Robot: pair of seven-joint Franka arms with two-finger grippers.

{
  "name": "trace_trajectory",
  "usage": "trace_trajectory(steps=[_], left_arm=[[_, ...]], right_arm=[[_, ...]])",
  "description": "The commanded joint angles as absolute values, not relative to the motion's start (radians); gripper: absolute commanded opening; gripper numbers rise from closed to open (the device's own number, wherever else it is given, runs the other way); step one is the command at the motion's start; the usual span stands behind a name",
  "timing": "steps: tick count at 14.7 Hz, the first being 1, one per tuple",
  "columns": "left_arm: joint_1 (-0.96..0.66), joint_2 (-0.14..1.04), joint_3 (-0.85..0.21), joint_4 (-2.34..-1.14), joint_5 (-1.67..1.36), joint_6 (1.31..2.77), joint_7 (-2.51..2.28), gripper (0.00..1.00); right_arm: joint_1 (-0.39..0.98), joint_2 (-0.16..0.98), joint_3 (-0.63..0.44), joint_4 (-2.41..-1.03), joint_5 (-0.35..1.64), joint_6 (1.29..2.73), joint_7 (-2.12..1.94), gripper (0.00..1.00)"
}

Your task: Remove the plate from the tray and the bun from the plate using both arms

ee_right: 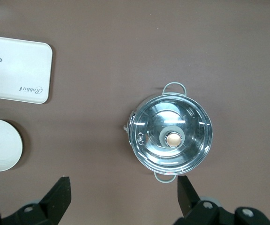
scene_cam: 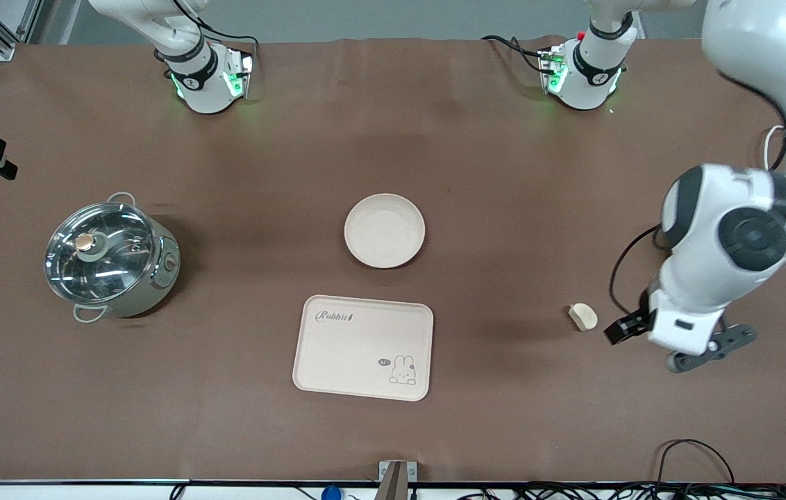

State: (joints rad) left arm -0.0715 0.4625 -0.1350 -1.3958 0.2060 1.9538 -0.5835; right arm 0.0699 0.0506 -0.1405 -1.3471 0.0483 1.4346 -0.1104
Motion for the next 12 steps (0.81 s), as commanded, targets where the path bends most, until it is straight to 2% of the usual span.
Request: trace_trajectory(steps=[1, 8, 12], left_arm=[[-0.049, 0.344, -0.141, -1.422, 0.152, 1.872, -0.424, 1.0], [-0.028, 0.097, -0.143, -1.433, 0.069, 1.576, -0.166, 1.0], [-0.028, -0.024, -0.13, -1.524, 0.026, 1.506, -0.155, 1.0]], right_arm=[[0.074, 0.032, -0.141, -1.367, 0.057, 1.431, -0.109, 1.0], [0.074, 0.032, -0.141, -1.368, 0.057, 1.419, -0.109, 1.0], [0.074, 0.029, -0.141, -1.367, 0.057, 1.416, -0.109, 1.0]])
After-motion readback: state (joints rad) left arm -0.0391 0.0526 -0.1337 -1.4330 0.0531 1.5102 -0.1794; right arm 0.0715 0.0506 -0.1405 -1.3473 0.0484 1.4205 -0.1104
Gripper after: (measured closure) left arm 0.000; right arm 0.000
